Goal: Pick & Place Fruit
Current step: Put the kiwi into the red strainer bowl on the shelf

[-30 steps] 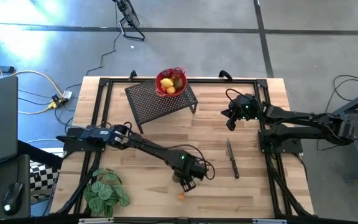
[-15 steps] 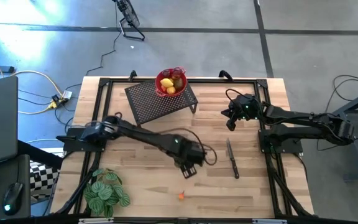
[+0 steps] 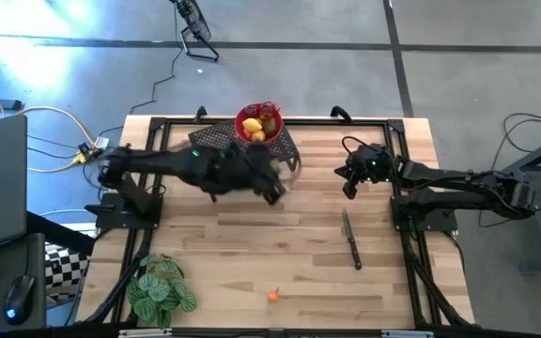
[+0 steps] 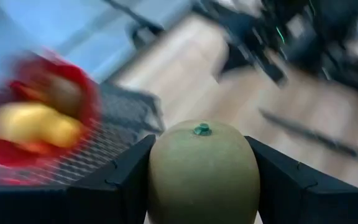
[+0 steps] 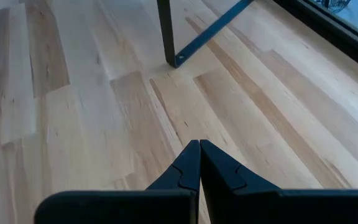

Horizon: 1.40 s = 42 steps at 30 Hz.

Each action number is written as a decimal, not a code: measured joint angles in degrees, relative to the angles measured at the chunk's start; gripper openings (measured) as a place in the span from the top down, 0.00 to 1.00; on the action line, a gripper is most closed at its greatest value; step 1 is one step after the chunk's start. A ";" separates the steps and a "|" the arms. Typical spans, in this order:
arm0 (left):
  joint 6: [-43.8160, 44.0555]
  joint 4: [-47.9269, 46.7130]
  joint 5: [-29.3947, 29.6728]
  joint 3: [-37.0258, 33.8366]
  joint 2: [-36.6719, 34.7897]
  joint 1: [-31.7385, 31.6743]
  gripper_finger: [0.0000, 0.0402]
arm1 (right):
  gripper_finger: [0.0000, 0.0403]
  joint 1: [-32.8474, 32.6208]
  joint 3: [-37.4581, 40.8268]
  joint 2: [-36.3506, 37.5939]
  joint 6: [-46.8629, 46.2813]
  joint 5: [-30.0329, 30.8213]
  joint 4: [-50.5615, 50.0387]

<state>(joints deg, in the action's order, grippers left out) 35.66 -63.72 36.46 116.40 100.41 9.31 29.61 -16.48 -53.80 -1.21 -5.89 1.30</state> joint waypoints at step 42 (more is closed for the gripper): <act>-9.93 28.64 -5.65 -22.93 -4.67 -25.56 0.47 | 0.99 0.01 1.25 0.00 2.98 -0.20 12.26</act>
<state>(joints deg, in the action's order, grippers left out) 25.74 -35.08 30.81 93.47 95.74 -16.25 29.61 -15.22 -53.80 1.77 -6.09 13.57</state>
